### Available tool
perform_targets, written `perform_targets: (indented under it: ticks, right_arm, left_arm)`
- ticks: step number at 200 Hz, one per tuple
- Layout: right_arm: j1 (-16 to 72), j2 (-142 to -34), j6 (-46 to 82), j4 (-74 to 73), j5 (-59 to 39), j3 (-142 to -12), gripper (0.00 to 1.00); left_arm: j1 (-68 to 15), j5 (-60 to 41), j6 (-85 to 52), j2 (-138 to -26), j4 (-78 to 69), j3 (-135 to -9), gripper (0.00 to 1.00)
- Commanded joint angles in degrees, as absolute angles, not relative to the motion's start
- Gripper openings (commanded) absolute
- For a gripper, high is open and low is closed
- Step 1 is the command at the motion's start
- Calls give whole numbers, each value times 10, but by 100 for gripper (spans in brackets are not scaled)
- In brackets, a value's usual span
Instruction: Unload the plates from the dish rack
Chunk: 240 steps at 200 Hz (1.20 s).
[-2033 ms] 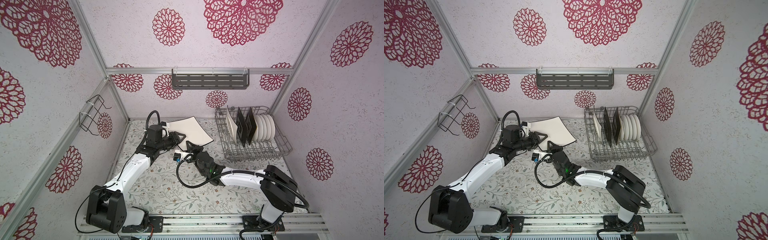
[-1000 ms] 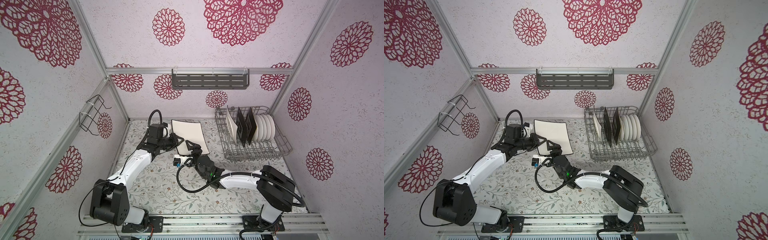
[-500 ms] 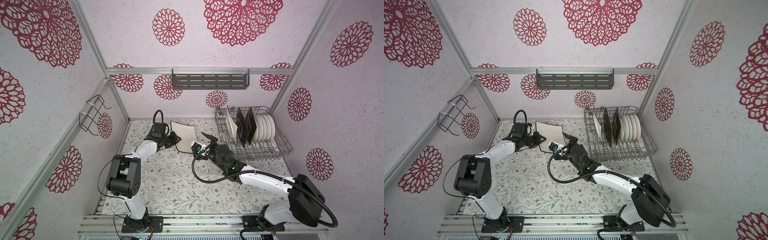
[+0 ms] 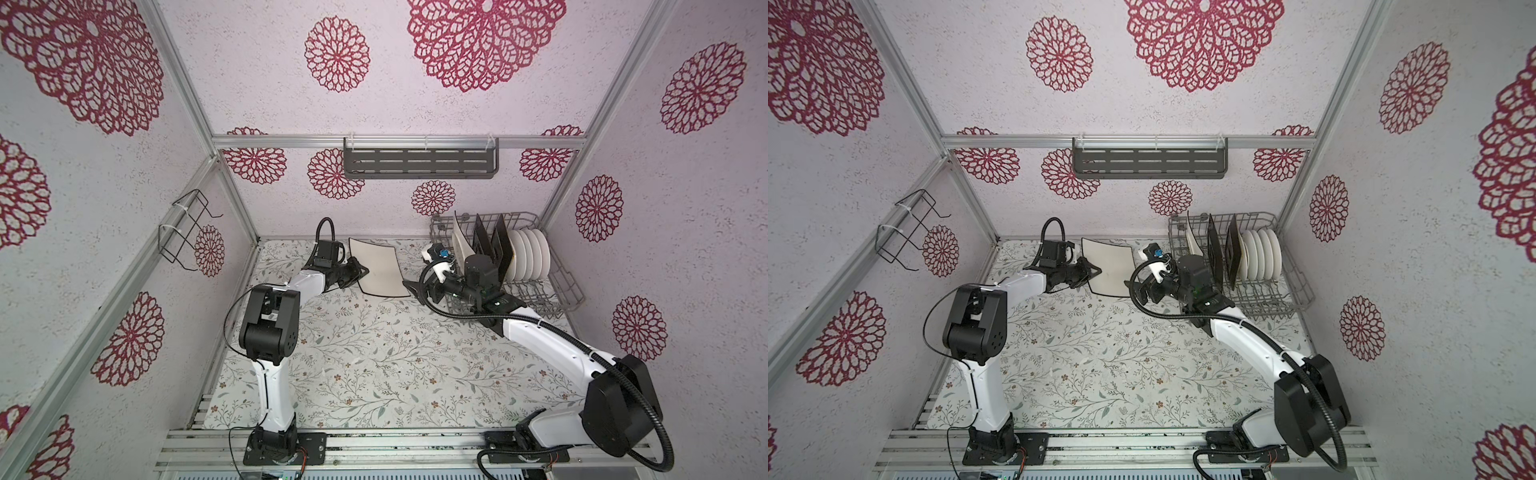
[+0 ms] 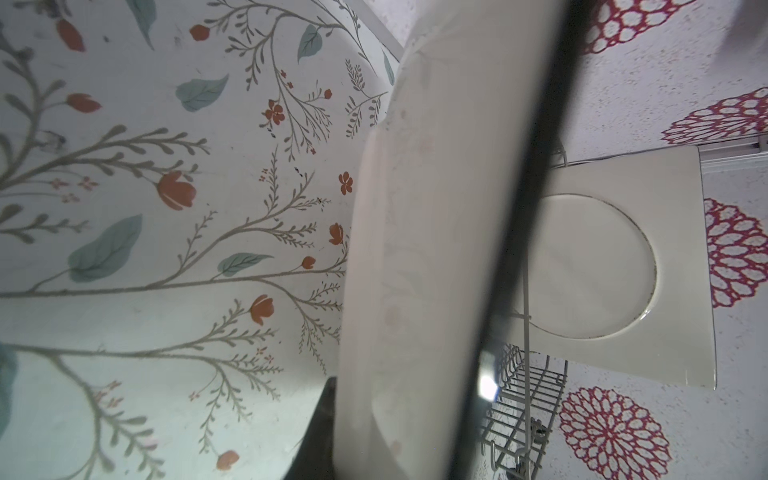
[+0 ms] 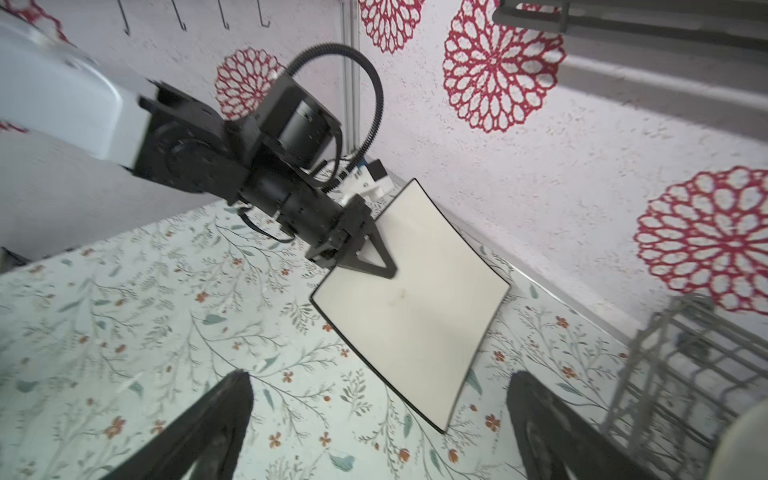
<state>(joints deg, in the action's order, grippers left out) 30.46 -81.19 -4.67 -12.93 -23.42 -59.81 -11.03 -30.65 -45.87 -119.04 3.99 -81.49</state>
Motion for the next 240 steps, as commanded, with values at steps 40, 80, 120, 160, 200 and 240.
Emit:
perform_targets:
  ticks: [40, 80, 120, 160, 200, 240]
  right_arm:
    - [277, -888, 92, -114, -324, -665, 99]
    - [264, -922, 151, -115, -323, -682, 97]
    - [259, -942, 182, -124, -321, -682, 96]
    - [254, -965, 221, -154, -347, -678, 96]
    - [253, -983, 240, -169, -351, -675, 94]
    - [253, -995, 239, -165, -352, -680, 94]
  left_arm:
    - [-102, -321, -377, -1242, 114, -961, 0]
    - [-96, -317, -316, -1286, 219, -1026, 0]
    - [-89, -312, -321, -1304, 221, -1029, 0]
    - [-88, -300, -314, -1335, 245, -1059, 0]
    - [-88, -295, -323, -1359, 243, -1071, 0]
    - [-84, -288, -328, -1377, 252, -1086, 7]
